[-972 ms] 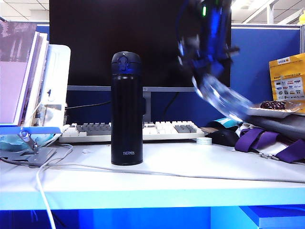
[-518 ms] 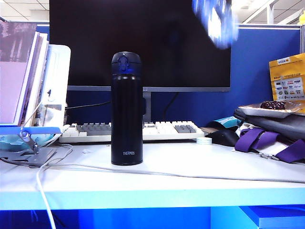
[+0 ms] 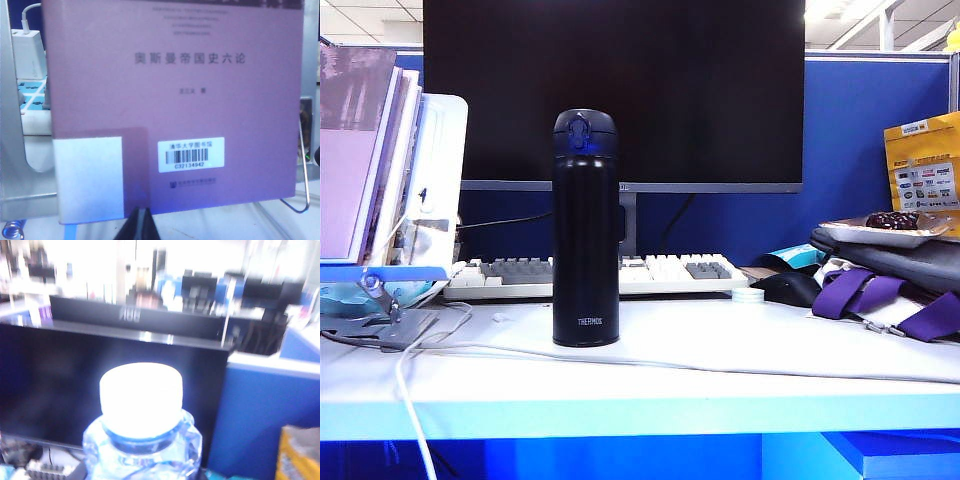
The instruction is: Pick up the mineral water bottle and place it vertically to the right of the black thermos cup.
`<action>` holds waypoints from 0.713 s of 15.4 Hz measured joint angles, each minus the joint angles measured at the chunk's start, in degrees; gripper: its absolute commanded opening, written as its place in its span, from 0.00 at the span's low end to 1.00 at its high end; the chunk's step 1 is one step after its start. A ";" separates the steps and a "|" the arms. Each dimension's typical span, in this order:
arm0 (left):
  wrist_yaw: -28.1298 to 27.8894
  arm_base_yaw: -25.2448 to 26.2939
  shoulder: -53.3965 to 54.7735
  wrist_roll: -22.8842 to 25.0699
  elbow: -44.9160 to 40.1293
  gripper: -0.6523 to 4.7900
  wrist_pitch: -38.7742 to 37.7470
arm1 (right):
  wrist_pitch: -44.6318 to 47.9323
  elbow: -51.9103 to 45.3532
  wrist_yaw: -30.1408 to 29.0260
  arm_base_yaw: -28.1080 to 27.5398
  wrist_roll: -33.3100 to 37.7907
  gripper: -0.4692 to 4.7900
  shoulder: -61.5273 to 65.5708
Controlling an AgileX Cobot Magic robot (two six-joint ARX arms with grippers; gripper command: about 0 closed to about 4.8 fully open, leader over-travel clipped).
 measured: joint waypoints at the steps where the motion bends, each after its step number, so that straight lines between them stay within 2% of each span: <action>1: 0.00 0.00 0.00 0.00 0.00 0.12 0.00 | -1.11 0.00 0.00 0.00 0.00 0.36 -2.23; 5: 0.00 0.00 0.00 0.00 0.00 0.12 0.00 | -4.31 0.11 0.02 0.00 0.00 0.36 -9.88; 8: 0.00 0.00 0.00 -0.02 0.00 0.12 0.00 | -4.42 -1.77 -0.04 0.00 0.00 0.36 -10.43; 10: 0.00 0.00 0.00 0.00 0.00 0.12 0.00 | -0.83 -8.00 -0.96 0.00 0.02 0.36 -11.67; 11: 0.00 0.00 0.00 0.00 0.00 0.12 0.00 | 5.75 -17.33 -1.18 0.00 0.02 0.36 -14.21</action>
